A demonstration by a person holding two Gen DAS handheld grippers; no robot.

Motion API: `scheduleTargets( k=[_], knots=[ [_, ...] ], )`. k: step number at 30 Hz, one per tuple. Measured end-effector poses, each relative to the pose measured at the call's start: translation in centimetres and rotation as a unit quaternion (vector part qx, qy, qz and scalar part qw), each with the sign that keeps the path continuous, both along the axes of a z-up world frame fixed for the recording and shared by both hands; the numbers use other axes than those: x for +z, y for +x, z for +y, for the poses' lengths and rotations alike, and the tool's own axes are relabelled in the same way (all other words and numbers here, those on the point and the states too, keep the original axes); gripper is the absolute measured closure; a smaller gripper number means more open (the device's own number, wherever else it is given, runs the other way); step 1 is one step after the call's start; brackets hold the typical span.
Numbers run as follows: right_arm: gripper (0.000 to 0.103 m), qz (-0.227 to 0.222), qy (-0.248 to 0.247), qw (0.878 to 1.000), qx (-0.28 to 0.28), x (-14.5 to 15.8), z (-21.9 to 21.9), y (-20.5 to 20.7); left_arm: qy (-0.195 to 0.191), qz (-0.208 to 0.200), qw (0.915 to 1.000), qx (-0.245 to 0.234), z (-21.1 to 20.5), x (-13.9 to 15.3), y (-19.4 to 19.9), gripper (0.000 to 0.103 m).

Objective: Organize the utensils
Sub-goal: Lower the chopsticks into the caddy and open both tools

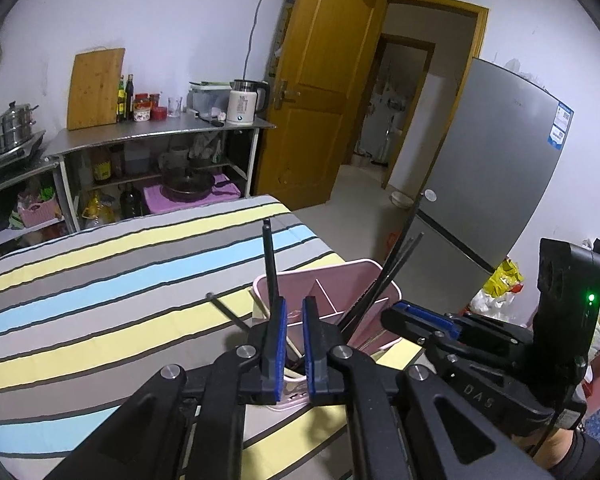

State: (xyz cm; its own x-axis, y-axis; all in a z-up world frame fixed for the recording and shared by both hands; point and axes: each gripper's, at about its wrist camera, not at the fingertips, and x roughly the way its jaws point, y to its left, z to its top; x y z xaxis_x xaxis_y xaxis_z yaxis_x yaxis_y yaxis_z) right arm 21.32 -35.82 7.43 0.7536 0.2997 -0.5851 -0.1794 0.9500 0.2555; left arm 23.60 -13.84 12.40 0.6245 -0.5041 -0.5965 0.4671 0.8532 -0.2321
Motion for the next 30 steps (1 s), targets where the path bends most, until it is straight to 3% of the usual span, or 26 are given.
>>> scheduleTargets(
  k=[17,30],
  knots=[
    [0.089,-0.039,0.009,0.999,-0.003,2.1,-0.3,-5.5,0.000,-0.029,0.9994,0.020,2.3,-1.0,-6.8,0.096],
    [0.089,-0.047,-0.024,0.999,-0.005,-0.9,1.3,-9.7,0.002,-0.039,0.9985,0.039,3.4,-5.9,-11.2,0.096]
  ],
)
